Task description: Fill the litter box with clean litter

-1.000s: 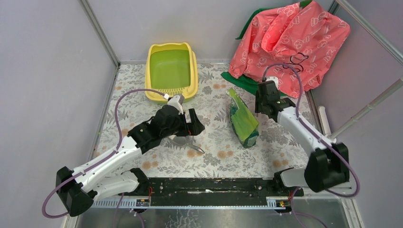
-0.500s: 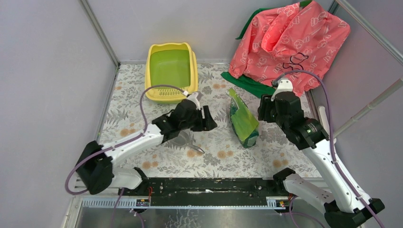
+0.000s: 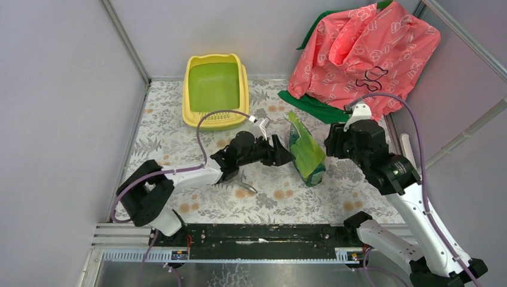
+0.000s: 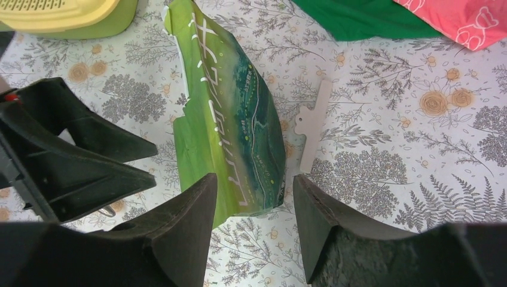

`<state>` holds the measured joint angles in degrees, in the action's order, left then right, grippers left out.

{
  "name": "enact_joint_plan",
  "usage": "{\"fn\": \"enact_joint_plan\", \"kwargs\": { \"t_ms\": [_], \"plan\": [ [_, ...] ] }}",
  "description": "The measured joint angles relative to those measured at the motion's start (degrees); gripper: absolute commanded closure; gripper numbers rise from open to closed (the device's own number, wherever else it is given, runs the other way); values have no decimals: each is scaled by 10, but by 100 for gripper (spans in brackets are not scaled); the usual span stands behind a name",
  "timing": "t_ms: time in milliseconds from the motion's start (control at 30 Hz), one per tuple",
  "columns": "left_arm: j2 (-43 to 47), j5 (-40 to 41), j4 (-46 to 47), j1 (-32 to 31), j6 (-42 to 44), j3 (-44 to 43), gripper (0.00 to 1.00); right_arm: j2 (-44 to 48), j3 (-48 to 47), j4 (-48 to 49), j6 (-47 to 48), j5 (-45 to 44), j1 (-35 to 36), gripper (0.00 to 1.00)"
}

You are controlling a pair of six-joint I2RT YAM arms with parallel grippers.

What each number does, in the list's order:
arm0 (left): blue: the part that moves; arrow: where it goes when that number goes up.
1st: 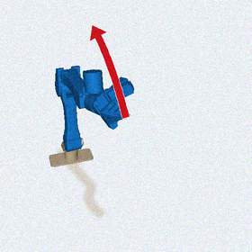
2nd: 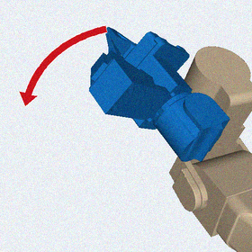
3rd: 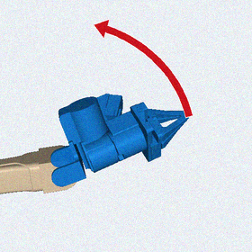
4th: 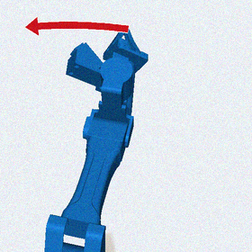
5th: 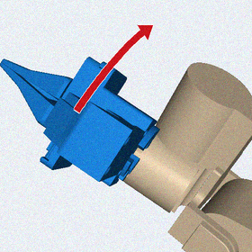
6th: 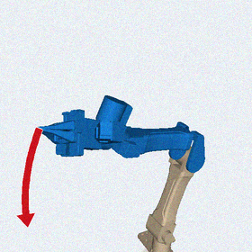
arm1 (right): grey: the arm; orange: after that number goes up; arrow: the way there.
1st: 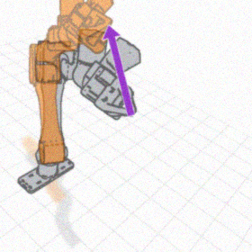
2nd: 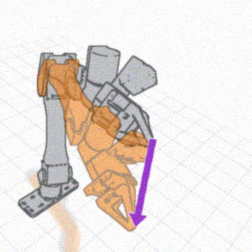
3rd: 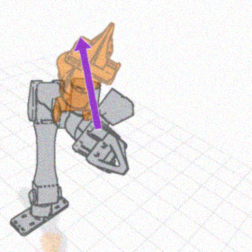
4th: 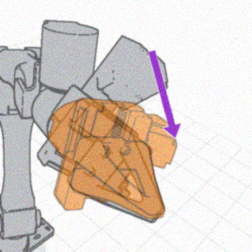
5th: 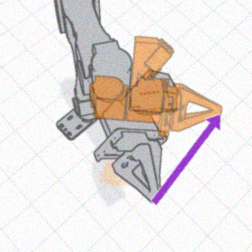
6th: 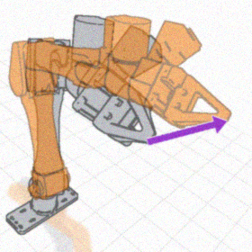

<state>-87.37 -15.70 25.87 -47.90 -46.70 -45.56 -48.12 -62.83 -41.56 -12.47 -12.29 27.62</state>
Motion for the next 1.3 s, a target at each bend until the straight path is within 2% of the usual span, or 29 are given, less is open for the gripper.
{"fn": "enact_joint_plan", "kwargs": {
  "t_ms": [300, 467, 533, 567, 600, 667, 700, 833, 1033, 1300],
  "plan": [
    [-78, -2, 130, 0, -48, 4, 24, 12, 1, 1, 7, -1, 0, 43],
    [-100, 16, 184, -2, -74, 12, 27, 15, 17, 6, 9, -1, 0, 42],
    [-101, 31, 213, -4, -87, 25, 35, 17, 27, 9, 11, -2, 0, 42],
    [-101, 37, 224, -5, -94, 30, 42, 19, 32, 11, 11, -2, 0, 42],
    [-101, 45, 236, -6, -101, 36, 51, 20, 37, 12, 12, -2, 0, 42],
    [-101, 61, 258, -6, -115, 45, 75, 21, 42, 12, 13, -2, 0, 42],
    [-101, 67, 266, -6, -122, 47, 82, 23, 44, 12, 13, -2, 0, 42],
    [-101, 76, 285, -8, -140, 47, 99, 30, 47, 13, 16, -2, 0, 42],
    [-93, 77, 275, -8, -145, 40, 100, 24, 37, 15, 30, 10, 0, 46],
    [-14, 82, 225, -9, -143, 40, 100, -87, -52, 42, 67, 35, 0, 53]
  ]
}}
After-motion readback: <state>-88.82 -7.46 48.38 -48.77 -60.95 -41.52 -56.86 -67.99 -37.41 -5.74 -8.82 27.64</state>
